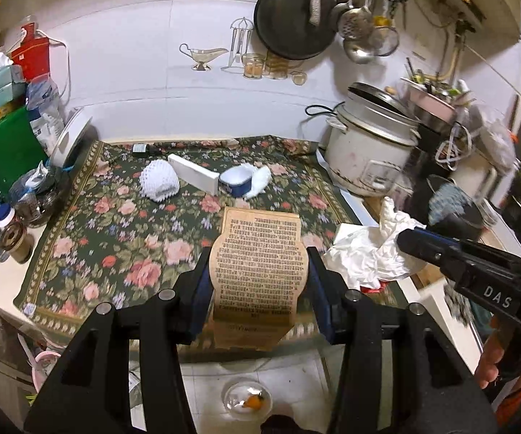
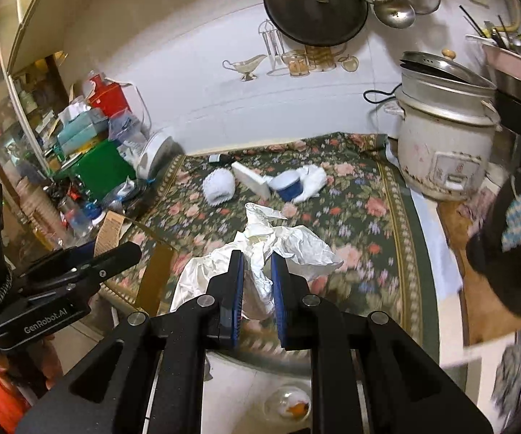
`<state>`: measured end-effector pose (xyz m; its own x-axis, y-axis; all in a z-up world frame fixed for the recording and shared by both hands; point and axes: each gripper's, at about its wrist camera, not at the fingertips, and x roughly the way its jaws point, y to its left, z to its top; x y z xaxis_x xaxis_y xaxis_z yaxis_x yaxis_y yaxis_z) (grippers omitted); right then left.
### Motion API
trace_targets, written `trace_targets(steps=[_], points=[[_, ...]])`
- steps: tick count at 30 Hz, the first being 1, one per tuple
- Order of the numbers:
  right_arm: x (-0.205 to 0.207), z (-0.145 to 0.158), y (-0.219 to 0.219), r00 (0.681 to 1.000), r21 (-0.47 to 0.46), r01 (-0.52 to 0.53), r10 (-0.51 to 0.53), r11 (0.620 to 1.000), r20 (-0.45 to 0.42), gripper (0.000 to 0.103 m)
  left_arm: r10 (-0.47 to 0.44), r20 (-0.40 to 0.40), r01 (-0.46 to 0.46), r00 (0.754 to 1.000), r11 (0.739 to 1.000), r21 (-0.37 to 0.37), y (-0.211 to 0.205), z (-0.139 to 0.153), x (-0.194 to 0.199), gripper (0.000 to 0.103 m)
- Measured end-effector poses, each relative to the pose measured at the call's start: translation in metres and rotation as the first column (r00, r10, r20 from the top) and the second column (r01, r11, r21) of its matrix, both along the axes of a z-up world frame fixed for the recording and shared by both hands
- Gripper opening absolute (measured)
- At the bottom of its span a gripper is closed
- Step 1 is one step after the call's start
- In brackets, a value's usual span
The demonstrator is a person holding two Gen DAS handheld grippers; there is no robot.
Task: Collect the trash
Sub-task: 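Carry the cardboard box and white tissue down toward the white floor bin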
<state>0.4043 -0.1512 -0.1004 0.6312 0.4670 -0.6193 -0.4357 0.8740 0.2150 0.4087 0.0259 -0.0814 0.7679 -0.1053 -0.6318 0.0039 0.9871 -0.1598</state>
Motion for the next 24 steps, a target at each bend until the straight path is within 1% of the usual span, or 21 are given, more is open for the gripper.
trace_targets(steps=[7,12,17,19,23,24], points=[[-0.074,-0.013,0.023,0.999,0.004,0.039,-0.039,0.999,-0.023,0.014,-0.023,-0.021,0.023,1.000,1.000,0.021,0.023,-0.011,-0.087,0.048],[-0.117,-0.025,0.037,0.996,0.009,0.063,-0.062,0.998,-0.062,0.014,-0.035,-0.055,0.037,0.998,0.999,0.037,0.037,-0.023,-0.133,0.048],[-0.142,-0.040,0.049,0.989,-0.036,0.064,-0.068,0.997,-0.127,0.014,-0.053,-0.115,0.056,0.992,0.998,0.016,0.048,-0.042,-0.158,0.048],[-0.149,-0.048,0.051,0.986,-0.070,0.063,-0.073,0.996,-0.150,0.014,-0.052,-0.140,0.054,0.989,0.999,0.008,0.051,-0.053,-0.165,0.048],[-0.157,-0.073,0.051,0.973,-0.115,0.065,-0.089,0.991,-0.213,0.014,-0.060,-0.184,0.057,0.981,0.998,-0.019,0.053,-0.076,-0.169,0.048],[-0.158,-0.081,0.051,0.969,-0.124,0.066,-0.094,0.990,-0.229,0.014,-0.062,-0.203,0.059,0.977,0.998,-0.024,0.053,-0.085,-0.168,0.048]])
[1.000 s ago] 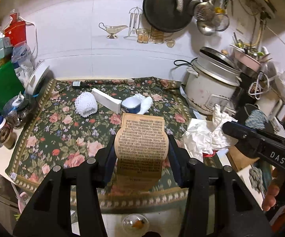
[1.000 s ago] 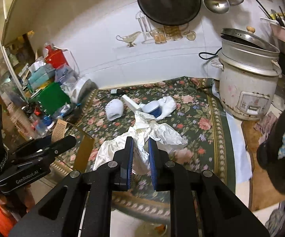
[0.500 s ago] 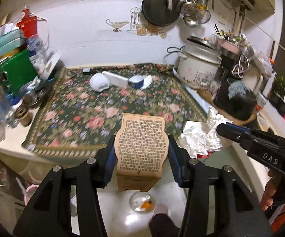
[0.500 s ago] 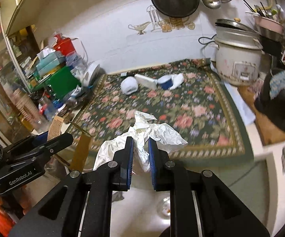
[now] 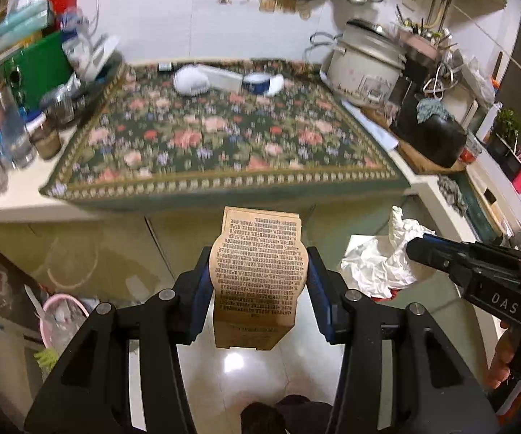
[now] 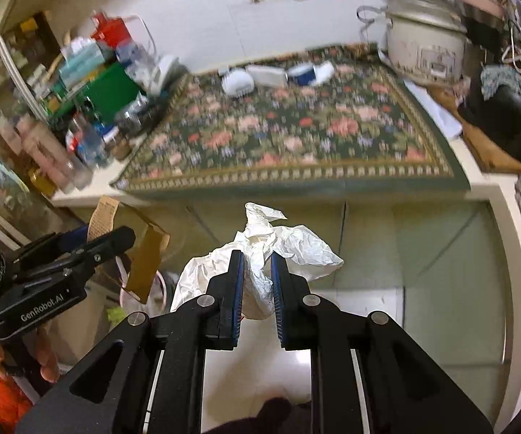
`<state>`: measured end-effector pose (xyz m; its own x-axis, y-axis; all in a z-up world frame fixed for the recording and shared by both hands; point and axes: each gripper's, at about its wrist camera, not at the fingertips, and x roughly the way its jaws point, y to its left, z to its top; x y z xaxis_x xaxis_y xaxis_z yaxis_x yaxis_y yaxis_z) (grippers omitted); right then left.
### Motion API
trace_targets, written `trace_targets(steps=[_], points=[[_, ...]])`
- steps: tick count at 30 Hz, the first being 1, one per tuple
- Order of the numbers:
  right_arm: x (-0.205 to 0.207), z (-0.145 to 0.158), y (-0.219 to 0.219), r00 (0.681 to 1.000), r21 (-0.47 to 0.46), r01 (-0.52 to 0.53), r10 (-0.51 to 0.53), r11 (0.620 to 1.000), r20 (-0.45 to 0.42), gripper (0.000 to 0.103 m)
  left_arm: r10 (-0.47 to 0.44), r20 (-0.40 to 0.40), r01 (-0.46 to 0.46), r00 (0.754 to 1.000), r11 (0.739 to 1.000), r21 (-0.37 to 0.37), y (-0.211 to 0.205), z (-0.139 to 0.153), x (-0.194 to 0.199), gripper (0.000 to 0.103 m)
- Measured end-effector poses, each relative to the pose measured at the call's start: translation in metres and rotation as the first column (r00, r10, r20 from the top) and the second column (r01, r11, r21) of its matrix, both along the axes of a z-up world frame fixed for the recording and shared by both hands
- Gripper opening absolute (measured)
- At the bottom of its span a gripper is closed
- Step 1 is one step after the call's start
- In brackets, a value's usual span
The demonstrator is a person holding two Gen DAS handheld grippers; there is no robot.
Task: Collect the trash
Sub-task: 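Carry the cardboard box and white tissue down toward the white floor bin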
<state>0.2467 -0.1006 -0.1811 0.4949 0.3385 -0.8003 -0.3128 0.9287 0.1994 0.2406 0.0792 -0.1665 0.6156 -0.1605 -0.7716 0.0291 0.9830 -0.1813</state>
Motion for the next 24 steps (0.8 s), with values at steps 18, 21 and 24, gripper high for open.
trace_targets(steps=[18,21,24], points=[[0.053,-0.201,-0.027,0.980,-0.101,0.032,-0.051,0.994,-0.193,0.014,0.025,-0.226,-0.026,0.974,1.000,-0.001,-0.013,-0.206,0.048,0.048],[0.066,-0.256,-0.033,0.973,-0.099,0.013,-0.035,0.995,-0.229,0.014,0.065,-0.235,-0.064,0.970,0.998,0.013,-0.011,-0.253,0.048,0.048],[0.076,-0.309,-0.032,0.970,-0.106,-0.019,-0.007,0.994,-0.242,0.014,0.103,-0.244,-0.105,0.964,0.994,0.006,-0.008,-0.299,0.045,0.048]])
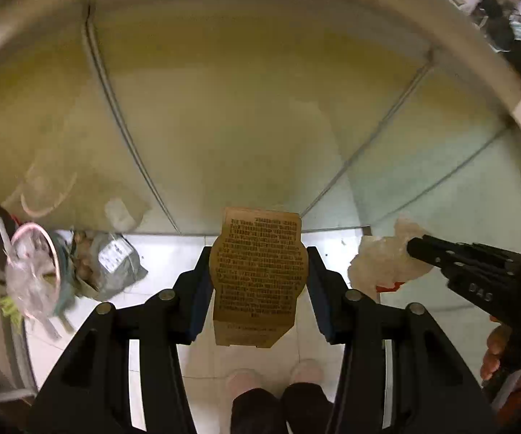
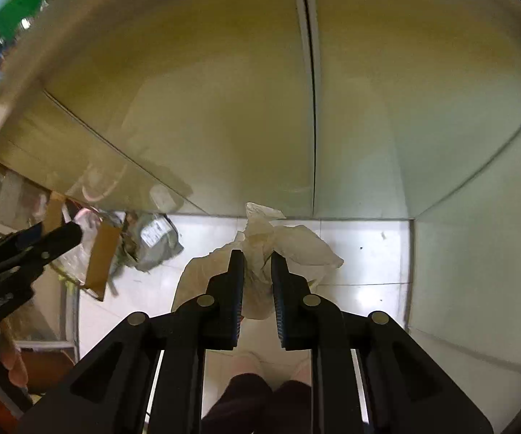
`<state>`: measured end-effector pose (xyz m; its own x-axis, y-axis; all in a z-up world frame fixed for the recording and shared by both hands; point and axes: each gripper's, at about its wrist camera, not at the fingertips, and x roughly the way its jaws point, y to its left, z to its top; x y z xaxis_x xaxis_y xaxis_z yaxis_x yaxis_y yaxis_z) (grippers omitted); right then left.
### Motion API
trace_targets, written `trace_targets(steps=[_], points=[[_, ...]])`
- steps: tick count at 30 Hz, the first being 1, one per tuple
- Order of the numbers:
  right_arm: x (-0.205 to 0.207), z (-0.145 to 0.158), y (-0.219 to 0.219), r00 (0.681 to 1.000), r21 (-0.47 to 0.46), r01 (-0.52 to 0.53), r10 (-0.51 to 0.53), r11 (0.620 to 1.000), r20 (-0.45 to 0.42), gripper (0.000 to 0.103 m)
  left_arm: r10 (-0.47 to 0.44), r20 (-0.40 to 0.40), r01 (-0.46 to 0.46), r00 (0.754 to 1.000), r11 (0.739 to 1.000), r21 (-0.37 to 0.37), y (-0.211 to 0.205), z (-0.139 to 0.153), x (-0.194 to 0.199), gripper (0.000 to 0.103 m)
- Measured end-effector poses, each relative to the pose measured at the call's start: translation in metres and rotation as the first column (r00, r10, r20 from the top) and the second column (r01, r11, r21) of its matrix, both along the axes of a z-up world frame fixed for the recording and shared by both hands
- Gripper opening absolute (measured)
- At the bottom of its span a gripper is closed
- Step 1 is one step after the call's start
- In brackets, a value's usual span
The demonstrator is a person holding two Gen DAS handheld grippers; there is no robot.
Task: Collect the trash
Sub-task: 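Open the right tool to drop the tissue while the left tool drops the box into the bin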
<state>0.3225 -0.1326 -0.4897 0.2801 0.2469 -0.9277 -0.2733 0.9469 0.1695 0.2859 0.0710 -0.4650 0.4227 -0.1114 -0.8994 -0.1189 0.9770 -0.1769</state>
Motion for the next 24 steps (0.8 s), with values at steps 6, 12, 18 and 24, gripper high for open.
trace_targets(steps=[6,12,18,24], points=[[0.022,-0.093,0.009,0.998,0.005,-0.057,0.057,0.998,-0.039,0.018,0.028,-0.027,-0.028,0.999,1.000,0.001,-0.002,-0.082,0.004,0.048],[0.040,-0.148,0.011,0.994,0.011,-0.080,0.081,0.997,-0.074,0.019,0.017,-0.060,-0.017,0.998,1.000,0.001,-0.008,-0.143,0.018,0.048],[0.052,-0.151,-0.005,0.997,0.040,-0.050,0.053,0.998,-0.062,0.041,-0.025,-0.097,0.024,0.995,1.000,-0.020,-0.030,-0.181,0.035,0.048],[0.058,-0.137,-0.030,1.000,0.037,0.001,0.000,0.999,-0.022,0.041,-0.088,-0.128,0.082,0.988,0.995,-0.050,-0.054,-0.205,0.057,0.048]])
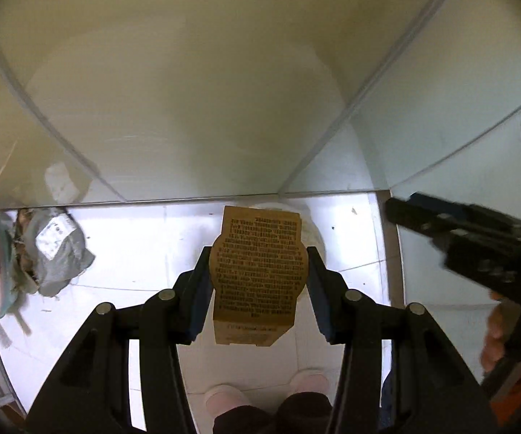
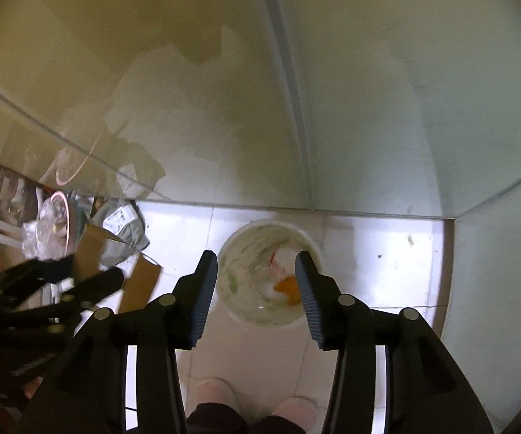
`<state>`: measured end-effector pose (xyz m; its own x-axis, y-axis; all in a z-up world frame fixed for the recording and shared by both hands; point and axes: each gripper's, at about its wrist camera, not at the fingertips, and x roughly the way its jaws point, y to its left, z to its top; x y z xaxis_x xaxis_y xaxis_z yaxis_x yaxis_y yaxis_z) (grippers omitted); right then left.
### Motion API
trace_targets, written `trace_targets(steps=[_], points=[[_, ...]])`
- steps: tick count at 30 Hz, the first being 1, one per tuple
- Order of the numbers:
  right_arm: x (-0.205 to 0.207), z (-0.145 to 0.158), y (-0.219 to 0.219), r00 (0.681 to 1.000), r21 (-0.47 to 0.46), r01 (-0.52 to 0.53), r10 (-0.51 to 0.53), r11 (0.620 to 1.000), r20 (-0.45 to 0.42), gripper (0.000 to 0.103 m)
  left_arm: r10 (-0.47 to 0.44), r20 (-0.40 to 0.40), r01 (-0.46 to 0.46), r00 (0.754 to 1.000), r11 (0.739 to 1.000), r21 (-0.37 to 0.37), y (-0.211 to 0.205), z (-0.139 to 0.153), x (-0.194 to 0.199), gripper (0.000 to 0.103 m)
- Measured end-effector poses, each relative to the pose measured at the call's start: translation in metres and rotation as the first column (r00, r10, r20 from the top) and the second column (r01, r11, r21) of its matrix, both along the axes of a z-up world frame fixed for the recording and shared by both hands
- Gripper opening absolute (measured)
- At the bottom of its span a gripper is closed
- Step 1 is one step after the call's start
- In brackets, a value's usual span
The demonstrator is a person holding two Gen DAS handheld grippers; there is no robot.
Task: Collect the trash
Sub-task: 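Open the right tool to drop the tissue while the left tool drops the box into the bin, then raise both open tools back up toward the floral mat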
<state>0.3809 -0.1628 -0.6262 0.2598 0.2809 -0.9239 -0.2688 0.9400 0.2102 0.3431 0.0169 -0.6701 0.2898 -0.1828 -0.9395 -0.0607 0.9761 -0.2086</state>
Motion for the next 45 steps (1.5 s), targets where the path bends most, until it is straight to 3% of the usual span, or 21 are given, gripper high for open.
trace_targets(steps=[6,8,13,18,25,32,37,40,45], points=[[0.004,0.018,-0.030,0.997,0.019,0.064,-0.065,0.998,0.040,0.041,-0.065,-0.018,0.065,0.998,0.998,-0.013,-0.027,-0.014,0.018,0.050],[0.003,0.025,-0.037,0.996,0.026,0.077,-0.078,0.997,0.053,0.042,-0.083,-0.032,0.083,0.996,0.997,-0.003,-0.035,-0.017,0.022,0.056],[-0.001,0.044,-0.043,0.992,0.038,0.099,-0.101,0.994,0.076,0.042,-0.095,-0.039,0.094,0.995,0.995,-0.025,-0.041,-0.017,0.025,0.062],[-0.007,0.073,-0.043,0.990,0.037,0.104,-0.108,0.994,0.092,0.042,-0.073,-0.025,0.073,0.997,0.997,-0.003,-0.038,0.013,0.023,0.062],[-0.020,0.157,-0.032,0.988,0.050,0.092,-0.097,0.995,0.119,0.042,-0.035,0.046,0.033,0.998,0.999,0.026,-0.025,0.125,0.010,0.062],[-0.039,0.287,-0.008,0.977,0.054,0.061,-0.070,0.997,0.203,0.042,-0.003,0.164,-0.003,0.986,0.999,0.035,-0.006,0.276,-0.008,0.062],[-0.058,0.377,0.005,0.953,0.063,0.044,-0.061,0.997,0.298,0.042,0.001,0.284,-0.015,0.959,0.999,0.047,0.004,0.386,-0.023,0.062],[-0.071,0.424,0.016,0.929,0.055,0.037,-0.054,0.998,0.366,0.042,-0.006,0.366,-0.015,0.931,0.998,0.055,0.010,0.451,-0.032,0.062],[-0.086,0.489,0.032,0.884,0.081,0.025,-0.060,0.996,0.463,0.042,-0.018,0.475,-0.011,0.880,0.998,0.058,0.035,0.528,-0.048,0.066]])
